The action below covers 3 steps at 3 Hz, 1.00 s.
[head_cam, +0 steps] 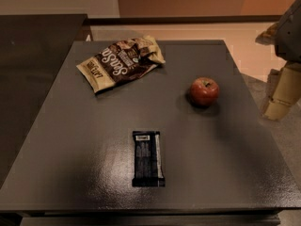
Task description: Move rxbar blueberry near apple
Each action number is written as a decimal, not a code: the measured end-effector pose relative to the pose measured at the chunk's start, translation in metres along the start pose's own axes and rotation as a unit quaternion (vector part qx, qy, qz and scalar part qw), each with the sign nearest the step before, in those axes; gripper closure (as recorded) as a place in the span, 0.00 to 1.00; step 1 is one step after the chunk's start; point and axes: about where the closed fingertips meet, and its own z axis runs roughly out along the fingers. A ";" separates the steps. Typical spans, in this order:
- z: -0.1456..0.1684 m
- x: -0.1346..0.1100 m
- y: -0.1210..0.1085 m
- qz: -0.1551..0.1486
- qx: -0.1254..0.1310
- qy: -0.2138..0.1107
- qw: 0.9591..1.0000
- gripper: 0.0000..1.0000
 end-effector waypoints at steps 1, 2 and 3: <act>0.000 0.000 0.000 0.000 0.000 0.000 1.000 0.00; 0.000 -0.004 0.000 -0.011 -0.002 -0.002 1.000 0.00; 0.000 -0.004 0.000 -0.012 -0.002 -0.002 1.000 0.00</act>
Offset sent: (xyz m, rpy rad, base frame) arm 0.0002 0.0068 -0.0038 -0.0049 0.0255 0.0575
